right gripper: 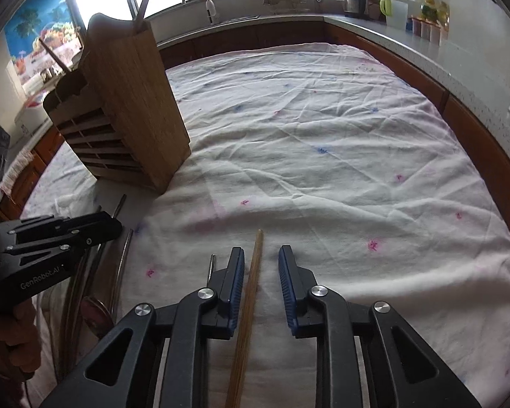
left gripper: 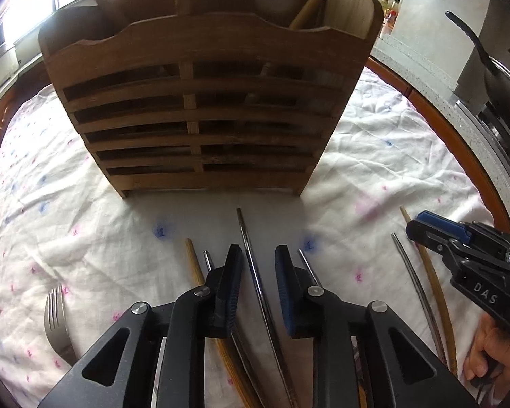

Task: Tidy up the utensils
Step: 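Grasp a metal chopstick with the left tool while the right tool grasps a wooden chopstick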

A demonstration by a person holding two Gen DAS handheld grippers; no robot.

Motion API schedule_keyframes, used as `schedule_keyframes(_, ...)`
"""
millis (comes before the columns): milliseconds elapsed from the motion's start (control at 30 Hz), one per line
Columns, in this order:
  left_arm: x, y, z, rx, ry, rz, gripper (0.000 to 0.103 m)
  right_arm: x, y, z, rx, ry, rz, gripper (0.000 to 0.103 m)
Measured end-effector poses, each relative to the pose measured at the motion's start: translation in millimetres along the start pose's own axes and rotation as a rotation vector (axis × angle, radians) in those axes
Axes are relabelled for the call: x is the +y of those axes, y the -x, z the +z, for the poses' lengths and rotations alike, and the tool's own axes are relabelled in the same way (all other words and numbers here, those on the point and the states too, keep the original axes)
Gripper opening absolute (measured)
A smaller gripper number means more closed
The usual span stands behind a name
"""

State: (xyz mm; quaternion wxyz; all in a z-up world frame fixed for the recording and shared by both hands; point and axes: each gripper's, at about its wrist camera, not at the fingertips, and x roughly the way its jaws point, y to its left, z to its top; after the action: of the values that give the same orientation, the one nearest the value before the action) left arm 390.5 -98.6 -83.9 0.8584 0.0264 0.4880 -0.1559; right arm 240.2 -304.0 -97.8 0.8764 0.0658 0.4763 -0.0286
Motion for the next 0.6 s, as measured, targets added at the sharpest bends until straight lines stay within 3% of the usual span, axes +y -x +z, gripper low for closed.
schedule_keyframes(67, -4.6, -2.5, 0.7, -0.003, -0.021, 0.009, 0.014, 5.2, -1.1, -1.3, -0.004, 0.039, -0.03, 0.02)
schedule_keyframes(167, -14.2, -6.0, -1.0, -0.015, -0.057, 0.029, 0.007, 5.5, -0.7, -1.3, -0.003, 0.048, -0.027, 0.007)
schedule_keyframes(333, -8.8, -3.7, -2.6, -0.011, -0.022, -0.017, 0.005, 0.7, 1.1, 0.9, 0.0, 0.006, 0.015, 0.005)
schedule_keyframes(600, -2.7, 22.8, -7.5, -0.051, 0.003, -0.052, 0.004, 0.3, 37.8, 5.9, -0.076, -0.035, 0.079, 0.005)
